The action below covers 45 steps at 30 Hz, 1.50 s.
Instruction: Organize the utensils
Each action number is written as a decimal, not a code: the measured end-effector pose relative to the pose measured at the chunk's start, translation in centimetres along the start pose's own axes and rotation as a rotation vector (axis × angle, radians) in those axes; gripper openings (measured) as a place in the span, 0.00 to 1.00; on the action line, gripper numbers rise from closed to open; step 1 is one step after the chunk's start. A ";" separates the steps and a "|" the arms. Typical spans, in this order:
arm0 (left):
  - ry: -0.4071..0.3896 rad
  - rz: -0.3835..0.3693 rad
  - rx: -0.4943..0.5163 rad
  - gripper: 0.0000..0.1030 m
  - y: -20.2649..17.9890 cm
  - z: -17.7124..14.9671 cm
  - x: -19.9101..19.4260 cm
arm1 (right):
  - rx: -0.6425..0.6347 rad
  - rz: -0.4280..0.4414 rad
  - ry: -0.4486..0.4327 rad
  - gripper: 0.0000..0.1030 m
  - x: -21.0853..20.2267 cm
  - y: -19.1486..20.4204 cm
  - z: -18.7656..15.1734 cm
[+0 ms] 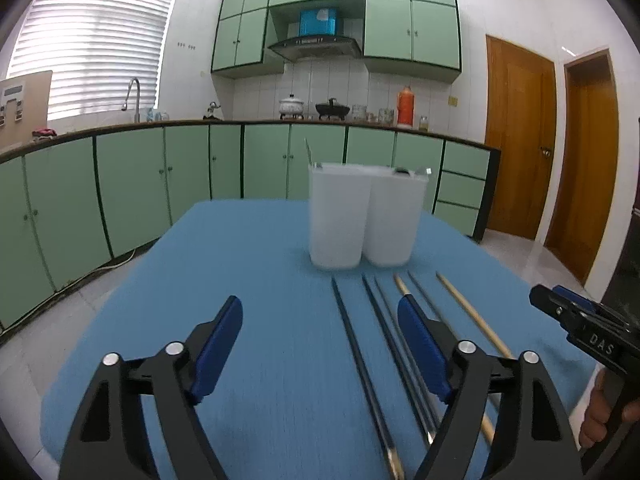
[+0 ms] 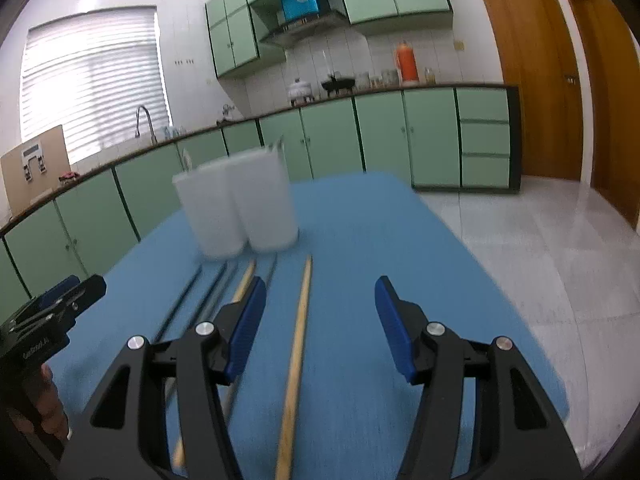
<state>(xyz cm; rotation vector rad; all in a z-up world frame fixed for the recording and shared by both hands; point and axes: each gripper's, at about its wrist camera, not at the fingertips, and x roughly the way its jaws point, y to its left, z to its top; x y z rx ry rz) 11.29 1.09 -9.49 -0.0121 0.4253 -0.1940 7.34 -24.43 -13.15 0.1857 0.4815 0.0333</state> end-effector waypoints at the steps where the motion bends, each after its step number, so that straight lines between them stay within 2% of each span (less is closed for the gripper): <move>1: 0.007 0.003 0.005 0.79 -0.1 -0.6 -0.4 | -0.004 -0.001 0.014 0.58 -0.3 0.1 -0.6; 2: 0.014 0.004 0.012 0.82 -0.2 -1.0 -0.9 | -0.014 -0.004 0.032 0.64 -0.6 0.3 -1.2; 5: 0.030 0.012 0.031 0.88 -0.5 -2.1 -2.1 | -0.064 -0.011 0.066 0.69 -1.8 1.1 -3.0; 9: 0.052 0.007 0.018 0.91 -0.6 -3.0 -3.5 | -0.101 -0.002 0.093 0.75 -2.9 1.7 -4.1; 13: 0.075 0.012 0.015 0.92 -0.7 -3.8 -4.4 | -0.139 -0.001 0.114 0.87 -3.8 2.6 -4.8; 19: 0.091 0.028 0.004 0.94 -0.6 -4.9 -5.6 | -0.183 -0.028 0.108 0.91 -4.4 3.4 -4.9; 22: 0.094 0.041 0.001 0.94 -0.5 -5.1 -5.8 | -0.162 -0.050 0.114 0.91 -4.2 2.9 -4.9; 29: 0.098 0.054 0.000 0.94 -0.3 -5.5 -6.0 | -0.159 -0.039 0.132 0.90 -4.1 2.4 -5.1; 30: 0.100 0.055 0.000 0.94 -0.3 -5.5 -6.1 | -0.166 -0.034 0.133 0.88 -4.0 2.5 -5.2; 32: 0.098 0.057 0.001 0.94 -0.4 -5.7 -6.2 | -0.174 -0.022 0.150 0.69 -3.9 2.6 -5.4; 34: 0.095 0.061 0.003 0.94 -0.5 -5.7 -6.4 | -0.170 -0.013 0.164 0.61 -3.6 2.6 -5.4; 35: 0.093 0.063 0.003 0.94 -0.6 -5.8 -6.5 | -0.171 -0.014 0.169 0.52 -3.5 2.5 -5.5; 40: 0.099 0.071 -0.002 0.94 -0.6 -6.0 -6.6 | -0.147 -0.001 0.176 0.32 -3.3 2.1 -5.3; 45: 0.102 0.071 -0.003 0.94 -0.6 -6.1 -6.5 | -0.171 0.025 0.179 0.19 -3.3 2.6 -5.4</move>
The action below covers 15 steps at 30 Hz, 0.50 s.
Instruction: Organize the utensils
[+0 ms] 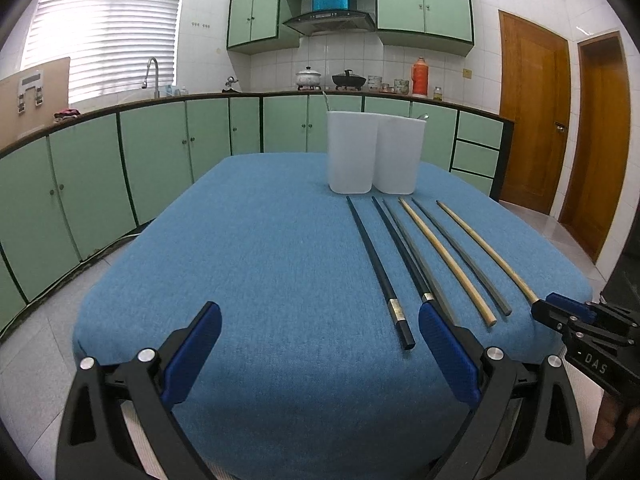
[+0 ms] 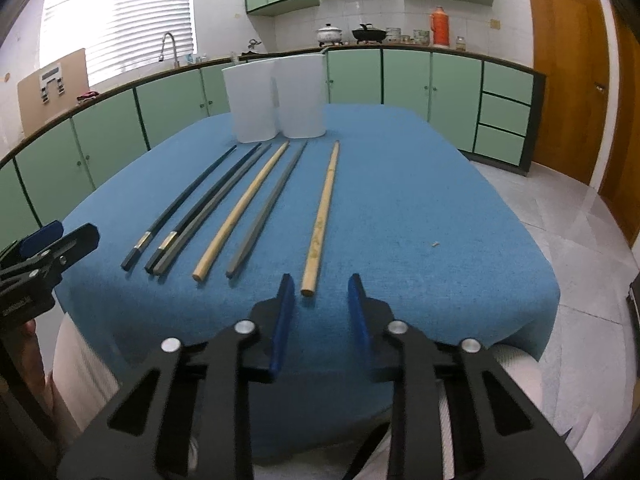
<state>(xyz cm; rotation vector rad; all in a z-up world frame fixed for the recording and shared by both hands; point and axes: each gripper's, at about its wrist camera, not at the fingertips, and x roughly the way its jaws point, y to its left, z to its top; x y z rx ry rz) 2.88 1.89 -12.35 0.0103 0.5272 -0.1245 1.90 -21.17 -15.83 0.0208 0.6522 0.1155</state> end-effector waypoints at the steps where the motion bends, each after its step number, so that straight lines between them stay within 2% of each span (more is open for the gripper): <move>1: 0.002 0.000 0.000 0.94 -0.1 0.0 0.0 | -0.007 0.003 0.002 0.16 0.1 0.1 0.0; 4: 0.005 -0.002 0.004 0.94 -0.2 0.0 0.1 | -0.013 0.006 0.003 0.08 0.1 0.3 0.0; 15: 0.019 -0.019 0.012 0.93 -0.9 -0.3 0.4 | -0.001 -0.004 -0.007 0.07 -0.2 -0.2 0.0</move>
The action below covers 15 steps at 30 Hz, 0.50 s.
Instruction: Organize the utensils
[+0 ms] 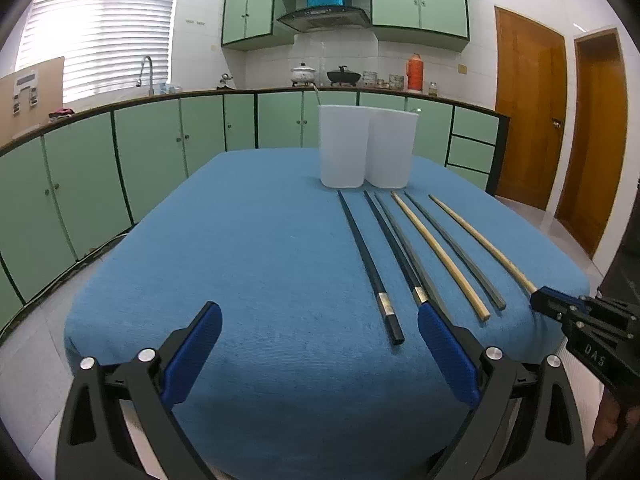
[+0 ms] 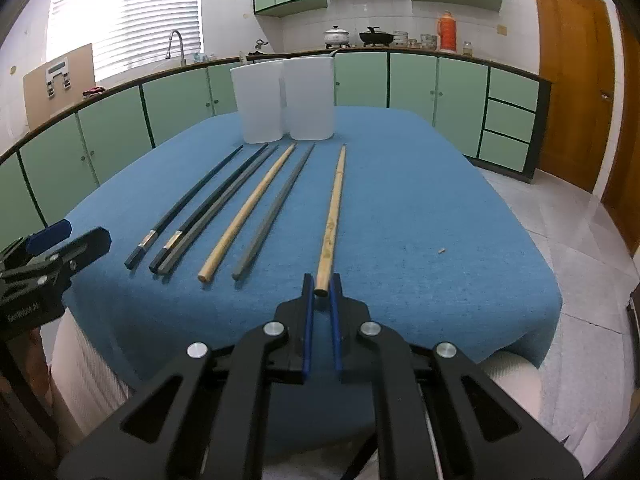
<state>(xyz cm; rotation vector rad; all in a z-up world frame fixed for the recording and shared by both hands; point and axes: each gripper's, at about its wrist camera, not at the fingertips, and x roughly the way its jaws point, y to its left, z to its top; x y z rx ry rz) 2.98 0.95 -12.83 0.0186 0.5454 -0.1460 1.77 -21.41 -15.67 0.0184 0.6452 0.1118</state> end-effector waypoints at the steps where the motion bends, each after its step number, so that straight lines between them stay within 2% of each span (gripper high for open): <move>1: 0.005 -0.003 0.003 0.93 -0.1 0.0 0.1 | 0.004 -0.001 0.001 0.07 0.0 -0.1 0.0; 2: 0.011 -0.007 0.007 0.91 -0.3 0.0 0.2 | 0.007 -0.001 0.002 0.06 0.0 -0.2 -0.1; 6: 0.055 -0.020 0.022 0.72 -0.7 -0.3 1.0 | 0.018 0.003 0.001 0.06 0.2 -0.4 -0.1; 15: 0.088 -0.037 0.047 0.49 -1.8 -0.8 1.6 | 0.031 0.013 -0.003 0.07 0.3 -0.6 -0.2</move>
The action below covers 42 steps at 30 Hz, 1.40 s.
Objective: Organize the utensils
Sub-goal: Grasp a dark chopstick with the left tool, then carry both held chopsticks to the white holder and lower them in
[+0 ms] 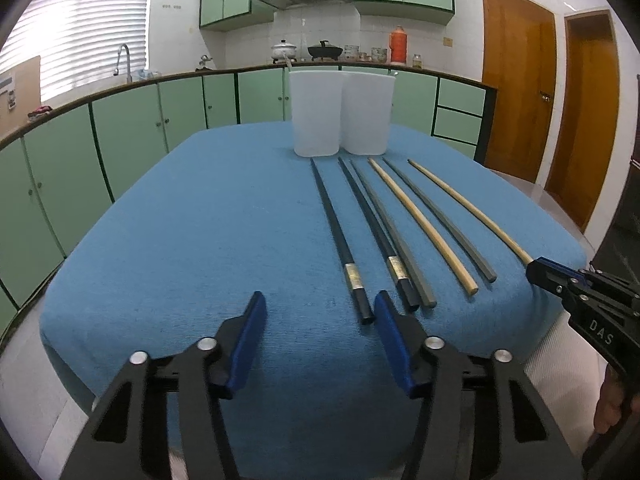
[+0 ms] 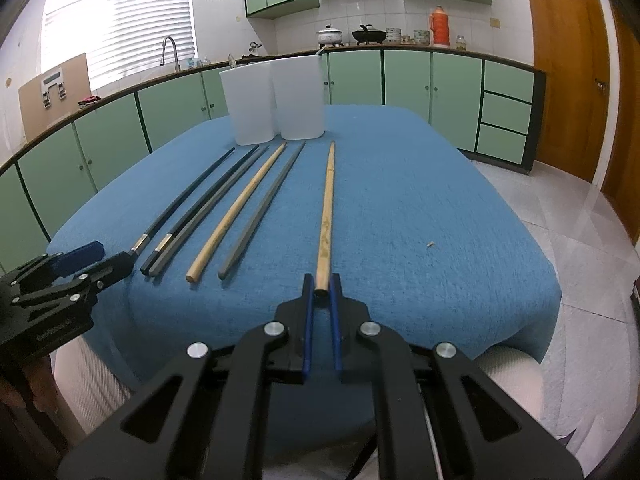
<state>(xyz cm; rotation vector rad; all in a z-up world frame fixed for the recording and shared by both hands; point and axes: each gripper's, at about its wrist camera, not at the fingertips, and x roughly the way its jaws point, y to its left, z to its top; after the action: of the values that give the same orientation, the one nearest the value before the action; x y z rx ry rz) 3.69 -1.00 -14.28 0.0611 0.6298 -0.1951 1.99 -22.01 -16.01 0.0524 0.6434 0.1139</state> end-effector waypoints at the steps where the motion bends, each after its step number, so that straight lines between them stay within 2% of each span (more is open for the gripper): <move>1: 0.000 -0.002 0.002 0.46 -0.1 0.1 0.0 | 0.001 0.002 0.000 0.07 0.0 0.0 0.0; 3: 0.002 -0.014 0.003 0.36 -0.4 0.2 0.1 | 0.004 0.006 0.000 0.07 0.1 -0.1 0.0; 7: 0.006 -0.031 0.014 0.29 -1.2 0.4 0.2 | 0.010 0.011 -0.001 0.07 0.1 -0.4 0.1; 12: 0.005 -0.035 0.026 0.10 -2.2 0.4 0.4 | 0.011 0.014 -0.006 0.07 0.1 -0.6 0.0; 22: 0.001 0.010 0.026 0.06 -2.2 1.2 0.1 | 0.014 0.008 -0.026 0.06 -0.3 -1.0 0.6; 33: -0.152 0.043 0.080 0.06 -1.3 5.2 -3.8 | -0.038 0.010 -0.151 0.06 -3.4 -1.9 5.2; 42: -0.272 0.020 0.090 0.06 -0.1 10.4 -6.0 | -0.053 0.037 -0.228 0.06 -5.2 -3.2 11.5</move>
<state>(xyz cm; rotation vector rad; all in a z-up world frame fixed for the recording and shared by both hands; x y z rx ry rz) 4.92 -1.31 -2.30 0.1253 0.3490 -0.2086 5.05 -25.99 -3.96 0.0253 0.4116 0.1581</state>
